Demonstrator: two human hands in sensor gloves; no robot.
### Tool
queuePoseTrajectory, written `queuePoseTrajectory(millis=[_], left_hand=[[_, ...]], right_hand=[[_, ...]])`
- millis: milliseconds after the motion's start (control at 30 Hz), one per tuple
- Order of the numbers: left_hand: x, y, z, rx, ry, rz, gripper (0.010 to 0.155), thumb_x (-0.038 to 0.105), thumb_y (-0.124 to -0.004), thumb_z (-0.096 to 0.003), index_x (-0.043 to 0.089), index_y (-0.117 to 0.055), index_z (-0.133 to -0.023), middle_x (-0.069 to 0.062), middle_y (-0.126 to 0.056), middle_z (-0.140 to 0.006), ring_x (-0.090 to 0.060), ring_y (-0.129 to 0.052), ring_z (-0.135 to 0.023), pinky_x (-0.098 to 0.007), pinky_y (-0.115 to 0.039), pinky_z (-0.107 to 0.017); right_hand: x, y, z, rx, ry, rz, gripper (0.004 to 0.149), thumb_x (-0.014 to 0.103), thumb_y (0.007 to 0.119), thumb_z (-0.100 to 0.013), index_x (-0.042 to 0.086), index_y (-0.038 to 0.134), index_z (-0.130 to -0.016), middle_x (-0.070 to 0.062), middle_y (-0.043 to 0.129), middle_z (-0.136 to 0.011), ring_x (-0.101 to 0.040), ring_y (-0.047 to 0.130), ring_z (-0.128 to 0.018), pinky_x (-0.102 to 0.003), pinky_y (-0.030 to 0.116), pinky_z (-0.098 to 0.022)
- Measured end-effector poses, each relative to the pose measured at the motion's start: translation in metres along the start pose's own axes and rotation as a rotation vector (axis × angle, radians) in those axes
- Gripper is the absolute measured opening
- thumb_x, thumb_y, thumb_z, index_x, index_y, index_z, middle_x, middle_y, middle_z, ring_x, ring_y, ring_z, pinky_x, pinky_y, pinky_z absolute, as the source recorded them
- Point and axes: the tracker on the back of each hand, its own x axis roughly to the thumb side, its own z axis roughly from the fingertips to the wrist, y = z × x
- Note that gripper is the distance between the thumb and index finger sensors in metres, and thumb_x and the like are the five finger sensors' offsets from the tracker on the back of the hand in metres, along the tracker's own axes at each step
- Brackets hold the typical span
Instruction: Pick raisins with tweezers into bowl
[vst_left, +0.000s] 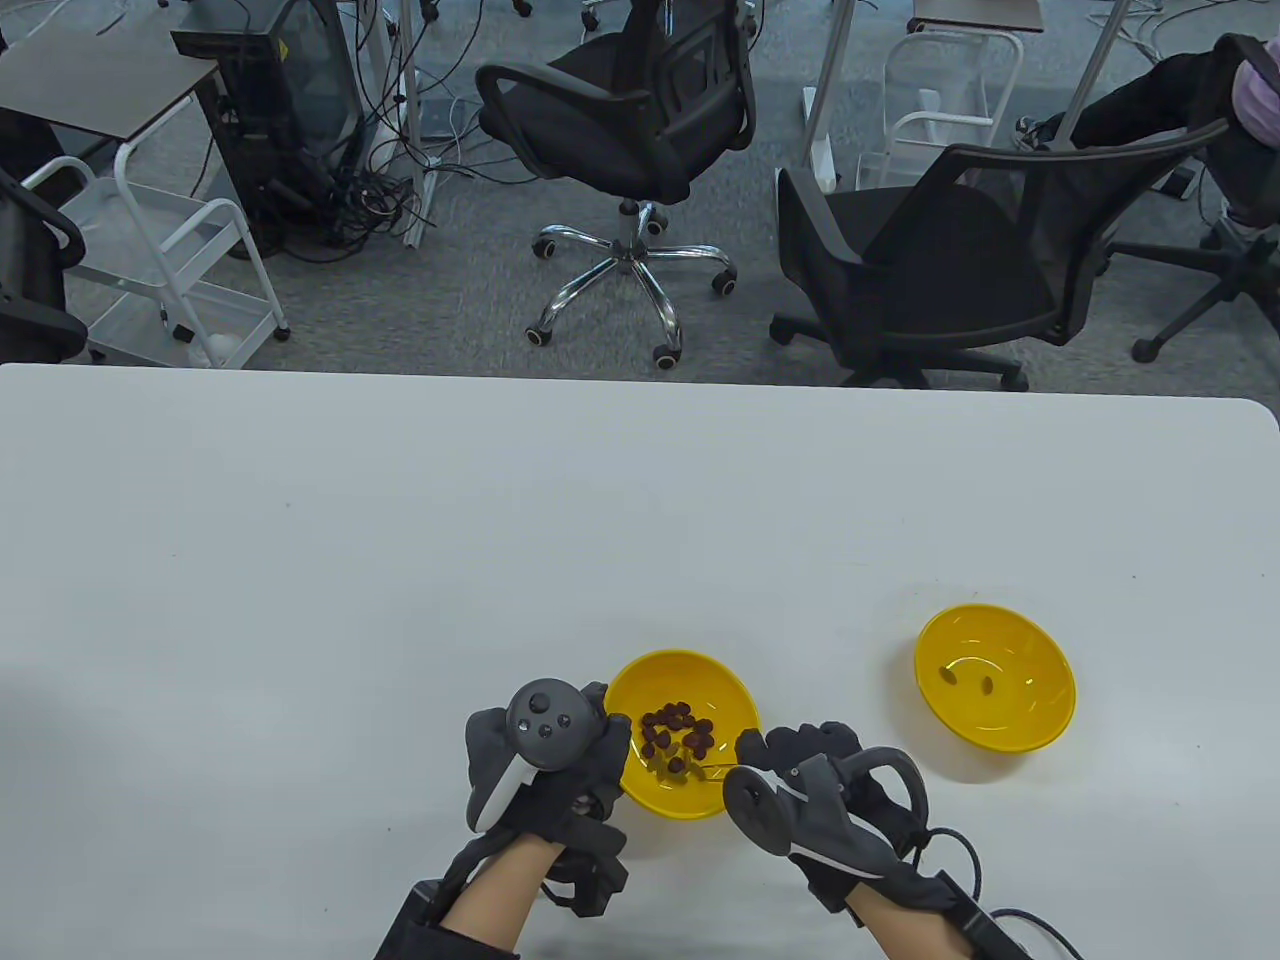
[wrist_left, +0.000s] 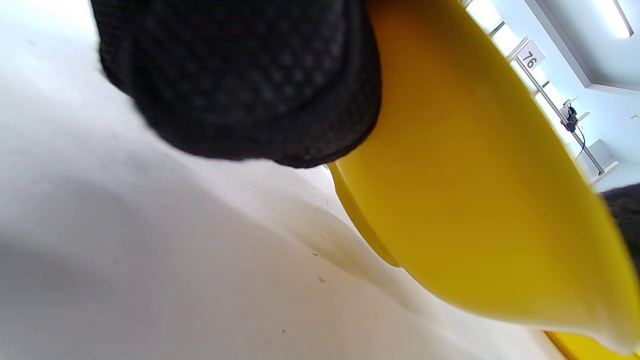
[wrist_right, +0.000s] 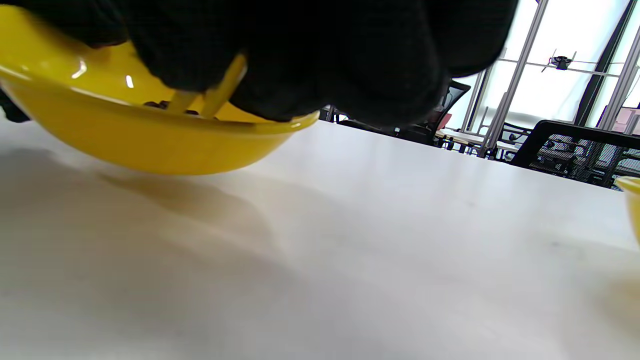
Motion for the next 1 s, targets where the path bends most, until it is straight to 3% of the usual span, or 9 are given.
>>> queuePoseTrajectory(millis=[633,1000], left_hand=[[0.001,-0.001,0.000,0.005,-0.005,0.000,0.055,0.031,-0.058,-0.0566,-0.006,-0.057,-0.097,-0.007,-0.102,-0.039,-0.010,-0.103,-0.015,-0.044,-0.085,-0.045],[-0.001,0.001,0.000,0.011,0.004,0.000,0.055,0.031,-0.059,-0.0565,-0.006,-0.057,-0.097,-0.007,-0.102,-0.039,-0.010,-0.102,-0.015,-0.044,-0.085,-0.045]], right_hand=[[-0.009,-0.011,0.002,-0.099,0.054,-0.028,0.045,0.037,0.080,-0.041,0.017,0.094,-0.079,-0.001,0.093,-0.058,-0.015,0.095,-0.039,-0.051,0.072,-0.058],[-0.056,-0.029,0.006,-0.183,0.226,-0.160,0.045,0.036,0.081,-0.041,0.017,0.095,-0.079,-0.002,0.093,-0.058,-0.015,0.095,-0.039,-0.052,0.072,-0.058]])
